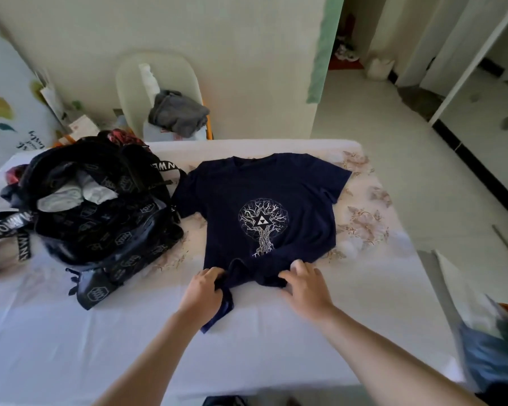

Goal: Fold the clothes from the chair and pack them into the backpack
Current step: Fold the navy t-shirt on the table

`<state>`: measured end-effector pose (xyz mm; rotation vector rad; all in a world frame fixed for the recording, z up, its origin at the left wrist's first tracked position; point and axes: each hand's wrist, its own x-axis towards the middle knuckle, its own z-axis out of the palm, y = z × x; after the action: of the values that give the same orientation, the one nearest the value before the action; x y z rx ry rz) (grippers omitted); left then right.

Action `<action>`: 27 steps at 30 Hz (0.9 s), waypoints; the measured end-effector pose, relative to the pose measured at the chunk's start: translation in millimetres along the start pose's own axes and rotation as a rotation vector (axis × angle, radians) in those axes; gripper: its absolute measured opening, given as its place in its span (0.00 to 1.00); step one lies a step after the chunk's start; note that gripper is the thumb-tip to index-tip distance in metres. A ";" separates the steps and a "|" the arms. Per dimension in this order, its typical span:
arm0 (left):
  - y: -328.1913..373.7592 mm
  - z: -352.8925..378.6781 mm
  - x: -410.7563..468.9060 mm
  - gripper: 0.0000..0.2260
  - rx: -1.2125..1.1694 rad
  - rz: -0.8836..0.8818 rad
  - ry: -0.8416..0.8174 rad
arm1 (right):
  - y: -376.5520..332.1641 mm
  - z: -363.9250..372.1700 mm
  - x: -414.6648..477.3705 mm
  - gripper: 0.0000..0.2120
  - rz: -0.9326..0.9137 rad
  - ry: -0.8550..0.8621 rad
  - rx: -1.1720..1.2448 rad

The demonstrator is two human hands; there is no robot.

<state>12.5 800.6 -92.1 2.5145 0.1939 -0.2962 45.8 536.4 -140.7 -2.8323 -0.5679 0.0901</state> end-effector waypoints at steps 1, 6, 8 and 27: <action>-1.0 -0.9 -3.4 0.17 0.015 -0.002 -0.018 | -2.8 1.0 2.7 0.13 -0.006 0.037 0.010; 2.1 -7.5 -9.8 0.12 0.162 0.035 -0.043 | -1.8 -31.0 -3.3 0.04 0.070 -0.020 0.328; 12.3 -11.7 -9.8 0.13 0.168 0.063 -0.018 | 5.6 -59.9 -6.7 0.05 0.192 0.001 0.518; 115.1 -112.4 150.3 0.16 -0.058 0.065 0.344 | 71.3 -182.0 138.2 0.16 0.652 0.274 1.079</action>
<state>199.8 782.7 22.3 2.4923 0.2512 0.1687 219.5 484.0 15.4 -1.7981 0.3962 0.0844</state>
